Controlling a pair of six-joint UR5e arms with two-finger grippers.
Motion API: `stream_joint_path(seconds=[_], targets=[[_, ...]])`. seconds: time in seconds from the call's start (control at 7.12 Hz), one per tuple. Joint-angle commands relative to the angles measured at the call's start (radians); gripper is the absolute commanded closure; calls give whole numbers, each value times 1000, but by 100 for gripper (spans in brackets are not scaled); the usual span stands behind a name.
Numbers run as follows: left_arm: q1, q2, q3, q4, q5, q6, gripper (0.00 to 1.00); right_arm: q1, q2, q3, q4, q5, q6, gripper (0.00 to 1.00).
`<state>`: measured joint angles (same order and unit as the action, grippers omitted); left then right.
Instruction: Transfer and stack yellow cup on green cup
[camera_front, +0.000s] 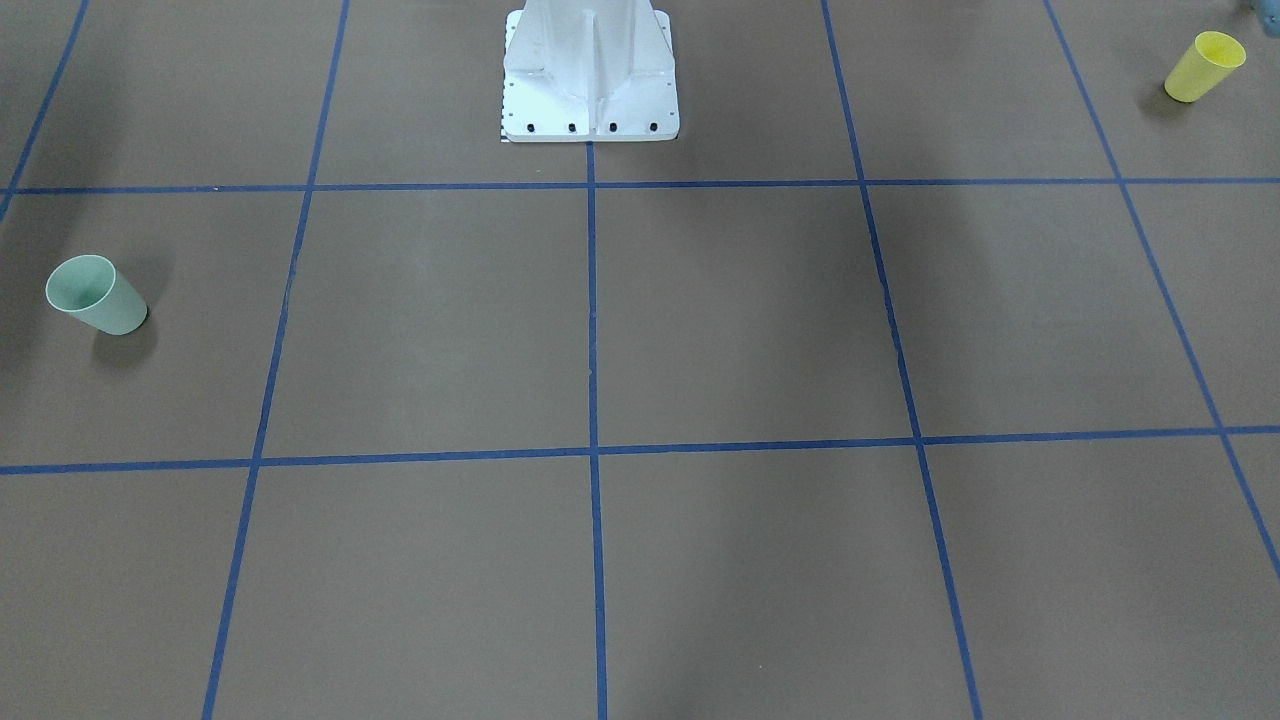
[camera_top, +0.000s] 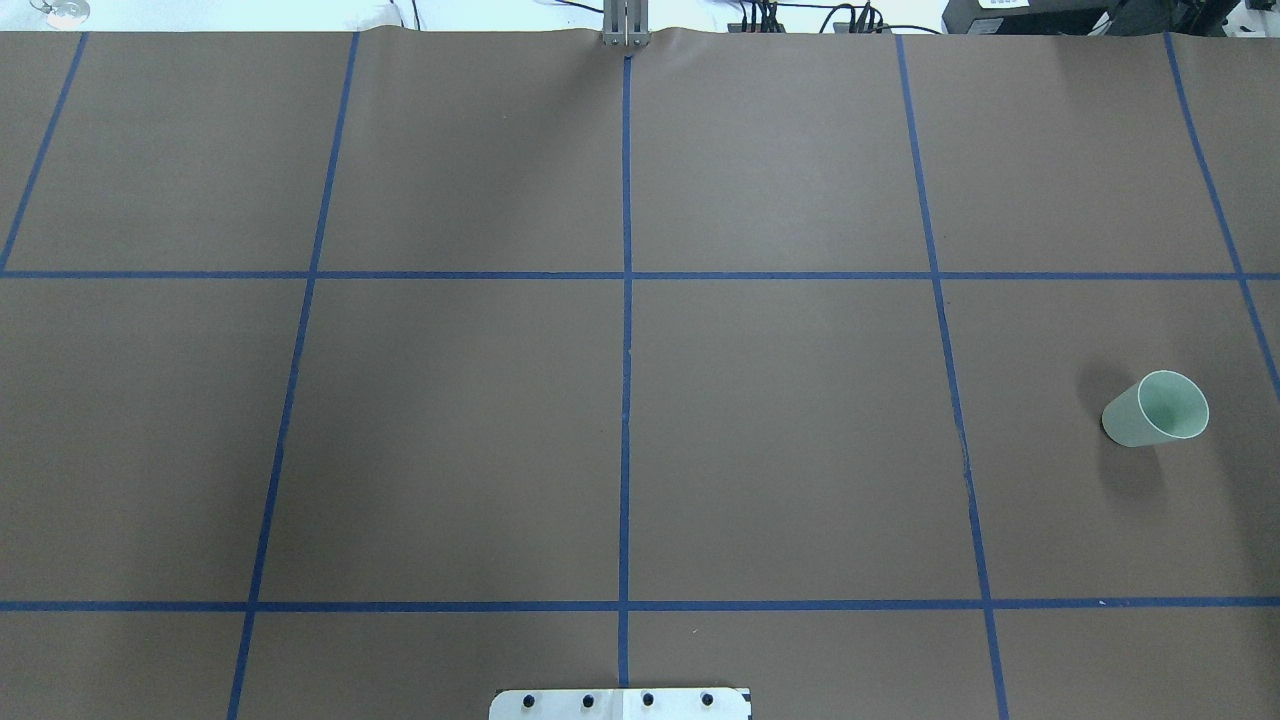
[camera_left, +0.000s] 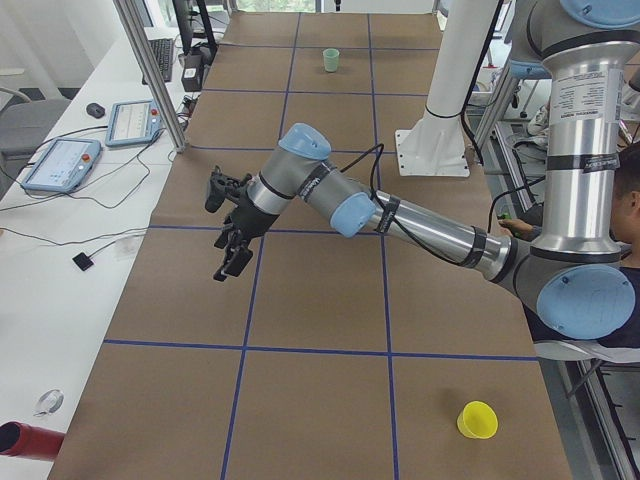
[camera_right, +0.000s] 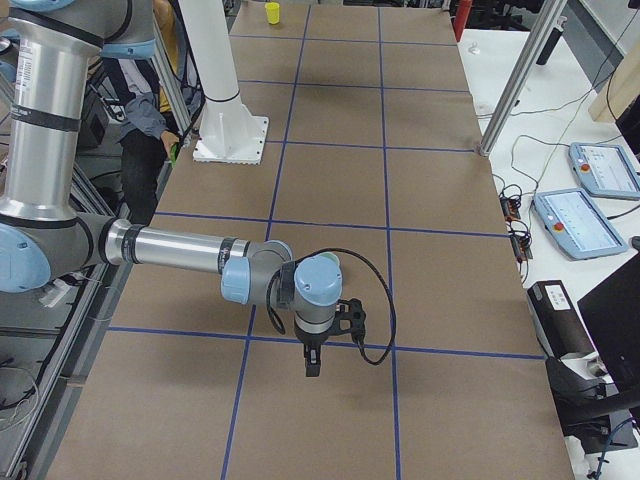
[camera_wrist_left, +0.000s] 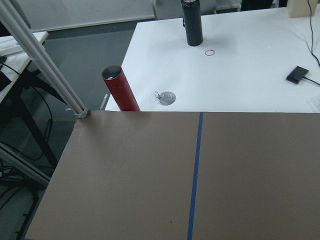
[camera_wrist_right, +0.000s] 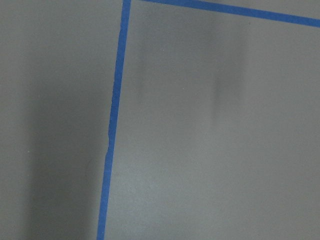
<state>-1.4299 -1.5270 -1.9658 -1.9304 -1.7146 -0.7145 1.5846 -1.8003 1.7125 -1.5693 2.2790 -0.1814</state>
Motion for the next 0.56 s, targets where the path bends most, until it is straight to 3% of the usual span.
stream_joint_path(seconds=[0.0,0.14,0.42], targets=[[95,7,-5,83,250,-188,0,0,-1,-1,0,0,0,0],[145,10,-5,124,348,-294,0,0,-1,-1,9,0,0,0],[242,10,-5,323,511,-536,0,0,-1,-1,18,0,2,0]])
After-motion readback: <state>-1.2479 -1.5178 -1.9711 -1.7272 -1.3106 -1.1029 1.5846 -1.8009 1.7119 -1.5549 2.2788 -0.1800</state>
